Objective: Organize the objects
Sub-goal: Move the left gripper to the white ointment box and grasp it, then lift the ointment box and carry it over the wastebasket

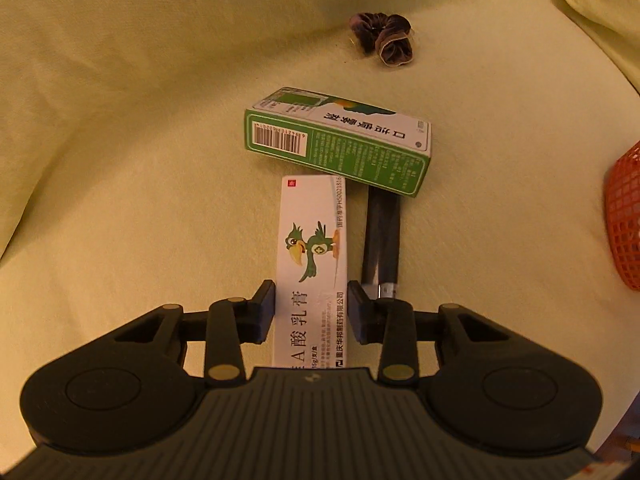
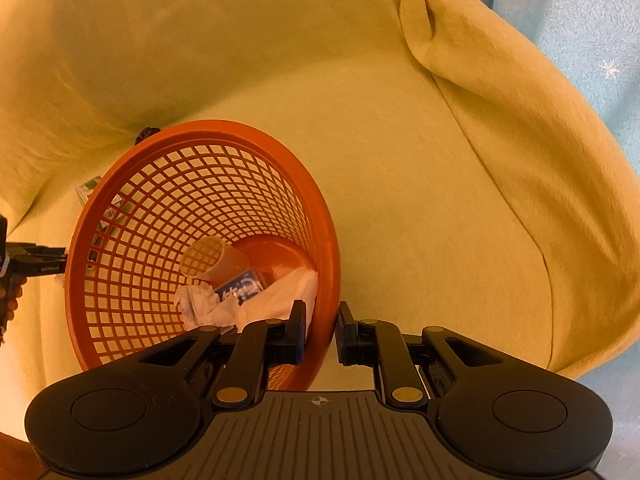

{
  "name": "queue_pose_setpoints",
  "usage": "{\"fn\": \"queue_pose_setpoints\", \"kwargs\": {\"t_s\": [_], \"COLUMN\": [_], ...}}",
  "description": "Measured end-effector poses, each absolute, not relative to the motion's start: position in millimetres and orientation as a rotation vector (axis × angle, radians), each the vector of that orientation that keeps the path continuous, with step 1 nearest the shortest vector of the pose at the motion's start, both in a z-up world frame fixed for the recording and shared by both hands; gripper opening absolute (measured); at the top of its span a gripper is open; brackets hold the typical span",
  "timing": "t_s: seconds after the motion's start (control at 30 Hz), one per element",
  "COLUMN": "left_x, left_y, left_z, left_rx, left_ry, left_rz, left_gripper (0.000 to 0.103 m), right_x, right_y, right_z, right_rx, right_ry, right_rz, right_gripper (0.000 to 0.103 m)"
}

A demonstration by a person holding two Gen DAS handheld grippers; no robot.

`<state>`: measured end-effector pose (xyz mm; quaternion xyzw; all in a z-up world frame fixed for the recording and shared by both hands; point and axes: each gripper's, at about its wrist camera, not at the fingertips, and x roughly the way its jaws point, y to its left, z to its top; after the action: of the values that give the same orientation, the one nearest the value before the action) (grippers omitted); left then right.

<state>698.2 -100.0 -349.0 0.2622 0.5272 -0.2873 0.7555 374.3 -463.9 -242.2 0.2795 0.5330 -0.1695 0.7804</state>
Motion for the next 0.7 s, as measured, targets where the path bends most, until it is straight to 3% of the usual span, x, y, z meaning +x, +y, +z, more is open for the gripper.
{"fn": "queue_pose_setpoints", "kwargs": {"t_s": [0.33, 0.7], "left_x": [662.2, 607.1], "left_y": [-81.3, -111.0], "left_z": [-291.1, -225.7], "left_rx": [0.443, 0.386], "left_ry": [1.134, 1.101], "left_rz": [-0.580, -0.670], "left_gripper": [0.032, 0.032], "right_x": [368.2, 360.9], "right_y": [-457.3, -449.8], "right_z": [-240.2, -236.1], "right_rx": [0.661, 0.698], "right_ry": [1.141, 1.113], "right_rz": [-0.417, -0.458], "right_gripper": [0.011, 0.011]}}
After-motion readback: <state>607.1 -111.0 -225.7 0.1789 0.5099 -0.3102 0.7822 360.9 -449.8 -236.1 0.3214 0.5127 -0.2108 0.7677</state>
